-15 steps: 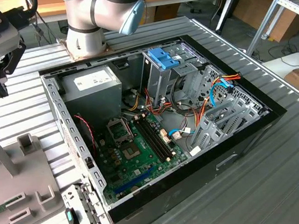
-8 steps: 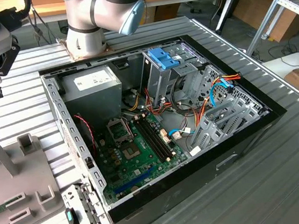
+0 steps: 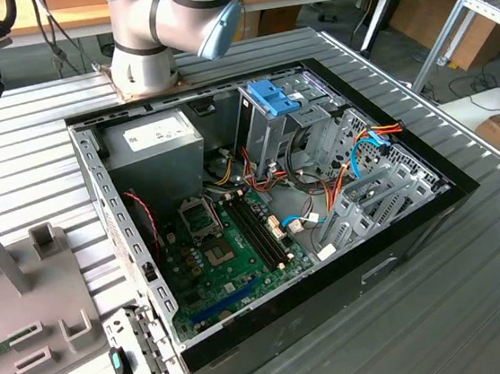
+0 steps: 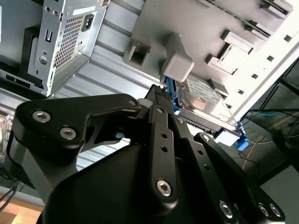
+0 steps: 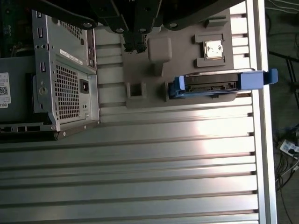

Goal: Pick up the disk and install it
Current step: 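Reach for the disk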

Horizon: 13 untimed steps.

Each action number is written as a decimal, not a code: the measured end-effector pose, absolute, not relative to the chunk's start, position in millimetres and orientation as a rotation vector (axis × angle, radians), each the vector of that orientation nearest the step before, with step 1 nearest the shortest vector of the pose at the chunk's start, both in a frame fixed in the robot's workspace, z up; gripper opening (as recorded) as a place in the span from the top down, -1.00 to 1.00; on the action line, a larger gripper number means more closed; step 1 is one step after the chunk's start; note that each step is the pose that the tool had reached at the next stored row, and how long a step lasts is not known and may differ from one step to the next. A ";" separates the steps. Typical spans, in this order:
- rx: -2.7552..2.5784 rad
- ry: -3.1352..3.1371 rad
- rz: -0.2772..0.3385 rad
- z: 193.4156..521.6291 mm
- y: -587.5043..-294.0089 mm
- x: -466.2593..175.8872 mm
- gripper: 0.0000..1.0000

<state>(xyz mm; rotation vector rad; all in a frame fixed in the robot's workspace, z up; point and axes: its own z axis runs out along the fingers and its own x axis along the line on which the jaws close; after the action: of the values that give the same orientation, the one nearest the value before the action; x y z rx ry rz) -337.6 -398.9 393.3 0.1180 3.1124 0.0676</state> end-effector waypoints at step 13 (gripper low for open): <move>0.118 3.112 0.068 393.3 -398.9 -343.7 0.79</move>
<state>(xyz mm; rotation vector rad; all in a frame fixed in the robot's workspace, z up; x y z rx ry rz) -343.7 -398.9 393.3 0.1180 3.1125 0.0676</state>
